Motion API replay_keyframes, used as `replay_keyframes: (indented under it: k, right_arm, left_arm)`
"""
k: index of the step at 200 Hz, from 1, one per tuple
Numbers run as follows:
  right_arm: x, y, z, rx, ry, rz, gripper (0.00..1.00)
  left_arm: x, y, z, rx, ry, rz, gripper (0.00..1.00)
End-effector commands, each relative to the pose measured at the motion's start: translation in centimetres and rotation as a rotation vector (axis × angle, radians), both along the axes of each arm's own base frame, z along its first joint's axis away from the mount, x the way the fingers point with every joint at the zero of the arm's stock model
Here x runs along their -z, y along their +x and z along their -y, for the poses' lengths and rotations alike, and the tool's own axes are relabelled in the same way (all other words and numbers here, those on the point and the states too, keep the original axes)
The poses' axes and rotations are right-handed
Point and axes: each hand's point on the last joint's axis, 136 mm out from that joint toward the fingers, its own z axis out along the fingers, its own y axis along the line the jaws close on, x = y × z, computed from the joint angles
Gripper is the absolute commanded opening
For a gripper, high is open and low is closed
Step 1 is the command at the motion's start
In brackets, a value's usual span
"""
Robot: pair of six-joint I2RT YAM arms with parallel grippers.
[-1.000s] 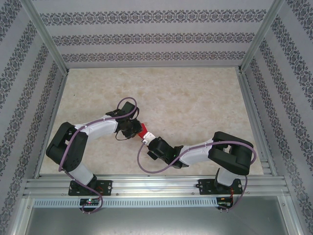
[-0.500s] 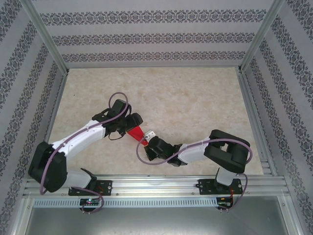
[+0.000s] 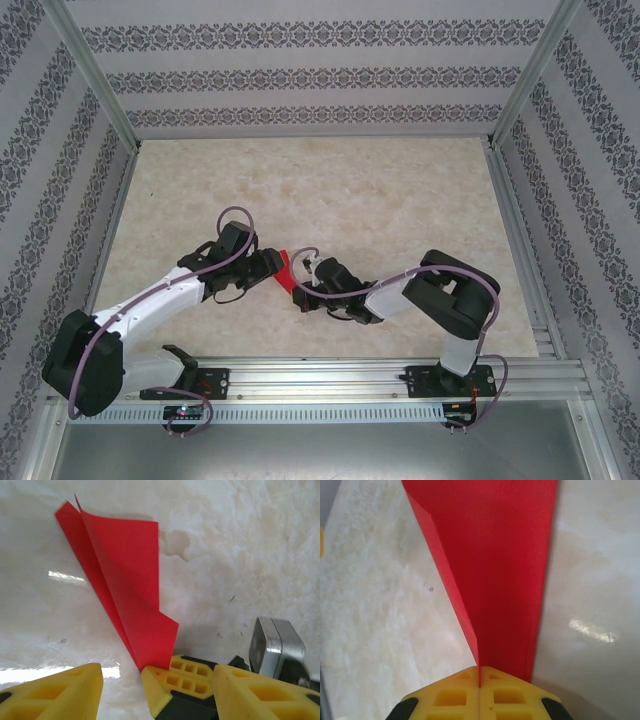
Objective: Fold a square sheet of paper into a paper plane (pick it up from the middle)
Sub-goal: Fold the wing for the fifth time at the center of the table.
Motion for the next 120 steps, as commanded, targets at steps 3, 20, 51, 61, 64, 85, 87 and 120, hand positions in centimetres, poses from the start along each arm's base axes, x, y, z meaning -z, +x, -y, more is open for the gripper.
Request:
replay_keyframes:
  k: [3,20,51,61,64,85,87,120]
  right_arm:
    - [-0.2,-0.1,-0.6,0.011,0.118,-0.125,0.00]
    - [-0.1,0.1,-0.4,0.027,0.147,-0.177,0.00]
    - [0.0,0.3,-0.3,0.038,0.167,-0.265,0.00]
    - [0.2,0.3,-0.2,0.040,0.160,-0.283,0.00]
    - [0.2,0.4,-0.2,0.040,0.162,-0.287,0.00]
    - [0.3,0.4,-0.2,0.041,0.163,-0.319,0.00]
    - [0.4,0.5,-0.1,0.043,0.159,-0.321,0.00]
    - [0.8,0.4,0.0,0.041,0.134,-0.337,0.00]
  left_arm:
    - [-1.4,1.2,1.4,0.040,-0.087,0.086,0.59]
    - [-1.3,1.3,1.7,0.052,-0.093,0.094,0.58]
    - [-1.3,1.6,2.2,0.077,-0.102,0.103,0.57]
    - [-1.2,1.8,2.4,0.080,-0.105,0.103,0.56]
    - [-1.2,1.8,2.5,0.082,-0.108,0.103,0.56]
    - [-1.0,2.2,3.1,0.086,-0.133,0.102,0.56]
    - [-1.0,2.3,3.2,0.087,-0.137,0.103,0.56]
    - [-1.4,3.4,4.2,0.081,-0.192,0.136,0.56]
